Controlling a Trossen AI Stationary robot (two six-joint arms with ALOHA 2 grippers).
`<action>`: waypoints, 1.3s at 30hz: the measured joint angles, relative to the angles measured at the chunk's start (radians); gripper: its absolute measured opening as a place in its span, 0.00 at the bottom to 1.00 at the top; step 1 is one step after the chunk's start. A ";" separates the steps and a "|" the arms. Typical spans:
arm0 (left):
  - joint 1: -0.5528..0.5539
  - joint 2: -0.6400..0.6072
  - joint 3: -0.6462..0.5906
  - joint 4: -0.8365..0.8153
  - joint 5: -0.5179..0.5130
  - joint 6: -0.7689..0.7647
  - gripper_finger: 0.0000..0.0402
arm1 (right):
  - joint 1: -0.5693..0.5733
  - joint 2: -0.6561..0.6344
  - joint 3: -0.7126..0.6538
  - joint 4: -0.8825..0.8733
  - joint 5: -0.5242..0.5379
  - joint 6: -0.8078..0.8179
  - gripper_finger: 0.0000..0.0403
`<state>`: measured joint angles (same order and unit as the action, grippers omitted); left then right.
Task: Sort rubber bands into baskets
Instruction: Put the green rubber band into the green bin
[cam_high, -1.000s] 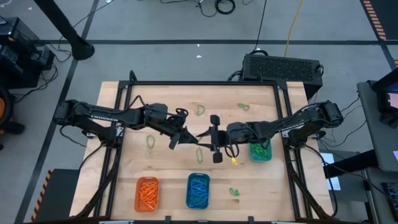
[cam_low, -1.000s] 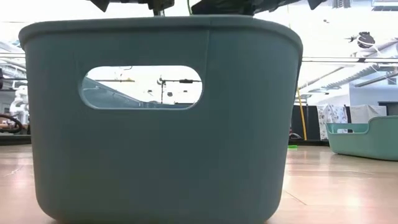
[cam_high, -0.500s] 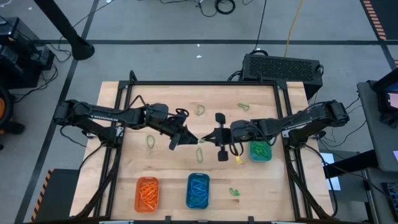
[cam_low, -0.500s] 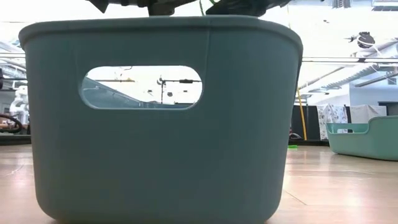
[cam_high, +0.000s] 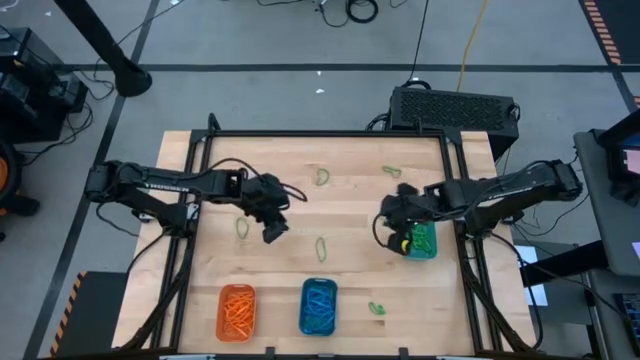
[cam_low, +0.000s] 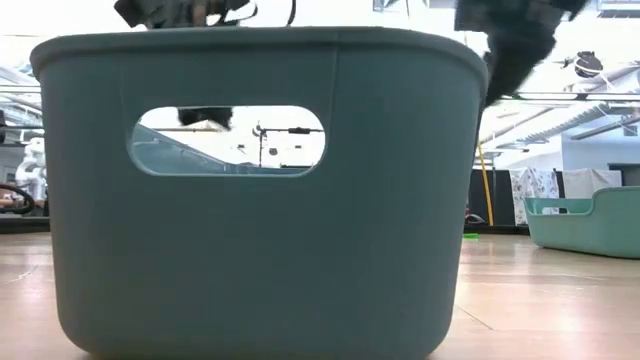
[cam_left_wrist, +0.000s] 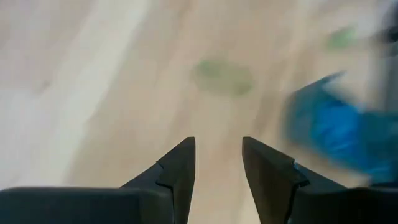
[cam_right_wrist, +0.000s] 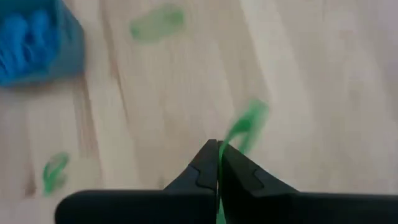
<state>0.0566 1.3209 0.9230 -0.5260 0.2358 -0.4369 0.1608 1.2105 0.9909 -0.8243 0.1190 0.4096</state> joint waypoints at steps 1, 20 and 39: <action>-0.002 0.000 0.000 -0.056 -0.042 0.003 0.35 | 0.000 -0.005 0.000 -0.052 -0.016 0.051 0.00; -0.012 0.087 -0.113 -0.490 -0.256 -0.233 0.35 | 0.025 0.005 -0.121 -0.301 -0.178 0.312 0.00; -0.075 0.086 -0.210 -0.287 -0.210 -0.344 0.35 | 0.024 0.005 -0.170 -0.283 -0.171 0.391 0.19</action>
<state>-0.0181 1.4071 0.7128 -0.8133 0.0254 -0.7811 0.1852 1.2152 0.8207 -1.1072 -0.0522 0.8001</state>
